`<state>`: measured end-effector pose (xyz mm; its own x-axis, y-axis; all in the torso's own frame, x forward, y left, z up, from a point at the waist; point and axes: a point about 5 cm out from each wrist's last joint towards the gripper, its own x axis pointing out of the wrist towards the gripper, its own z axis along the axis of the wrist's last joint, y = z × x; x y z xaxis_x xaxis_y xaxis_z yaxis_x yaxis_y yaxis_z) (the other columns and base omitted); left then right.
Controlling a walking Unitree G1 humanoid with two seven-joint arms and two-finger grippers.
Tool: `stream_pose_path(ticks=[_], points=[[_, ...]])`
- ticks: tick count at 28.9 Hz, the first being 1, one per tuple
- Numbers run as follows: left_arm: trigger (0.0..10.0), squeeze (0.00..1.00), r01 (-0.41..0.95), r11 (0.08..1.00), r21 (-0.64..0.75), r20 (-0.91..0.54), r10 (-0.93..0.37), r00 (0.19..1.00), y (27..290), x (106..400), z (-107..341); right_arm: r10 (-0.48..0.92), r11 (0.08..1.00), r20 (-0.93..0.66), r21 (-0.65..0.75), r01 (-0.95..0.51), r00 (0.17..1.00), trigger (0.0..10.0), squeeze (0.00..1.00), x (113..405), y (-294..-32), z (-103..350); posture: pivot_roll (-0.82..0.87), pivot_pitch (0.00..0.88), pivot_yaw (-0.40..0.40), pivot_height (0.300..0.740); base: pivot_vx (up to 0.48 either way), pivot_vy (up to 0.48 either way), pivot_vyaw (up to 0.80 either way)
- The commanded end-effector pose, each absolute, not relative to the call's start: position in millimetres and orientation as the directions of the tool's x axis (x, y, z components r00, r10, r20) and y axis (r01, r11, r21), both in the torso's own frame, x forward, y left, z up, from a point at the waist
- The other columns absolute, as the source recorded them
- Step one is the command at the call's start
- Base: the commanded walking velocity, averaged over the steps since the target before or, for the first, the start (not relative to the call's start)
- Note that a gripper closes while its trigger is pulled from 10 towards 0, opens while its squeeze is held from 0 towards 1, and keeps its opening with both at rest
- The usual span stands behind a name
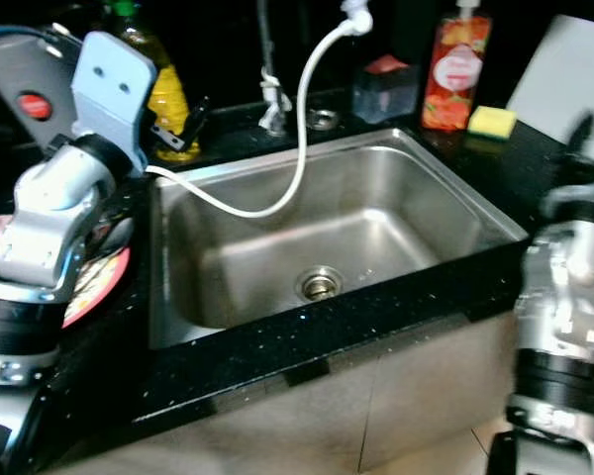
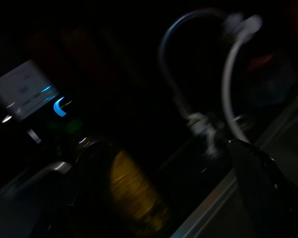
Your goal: Kitchen organization
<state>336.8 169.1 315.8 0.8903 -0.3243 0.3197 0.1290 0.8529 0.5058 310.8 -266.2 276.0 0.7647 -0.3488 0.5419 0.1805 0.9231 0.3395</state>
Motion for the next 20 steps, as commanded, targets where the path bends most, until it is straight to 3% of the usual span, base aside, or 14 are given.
stream_pose_path(ticks=[1, 7, 17, 20], points=[[10.0, 0.0, 0.11, 0.859, 0.499, 0.338, -0.31, 0.889, 173, 337, 321, -0.311, 0.935, 0.542, 0.322, 0.149, 0.781, 10.0, 0.0, 310, -252, 278, -0.01, 0.0, 0.048, 0.74, 0.0, 0.0, 0.0], [10.0, 0.0, 0.11, 0.862, 0.496, 0.331, -0.304, 0.893, 173, 337, 315, -0.258, 0.945, 0.534, 0.315, 0.095, 0.805, 10.0, 0.0, 307, -233, 281, -0.01, 0.0, 0.046, 0.74, 0.0, 0.0, 0.0], [10.0, 0.0, 0.099, 0.867, 0.488, 0.343, -0.295, 0.892, 173, 338, 317, 0.004, 0.983, 0.491, 0.156, -0.092, 0.871, 10.0, 0.0, 308, -188, 275, -0.01, 0.0, 0.043, 0.74, 0.0, 0.0, 0.0], [10.0, 0.0, 0.081, 0.864, 0.497, 0.336, -0.278, 0.9, 176, 337, 315, 0.073, 0.984, 0.392, 0.123, -0.131, 0.917, 10.0, 0.0, 312, -167, 260, -0.01, 0.0, 0.043, 0.74, 0.0, 0.0, 0.0]])
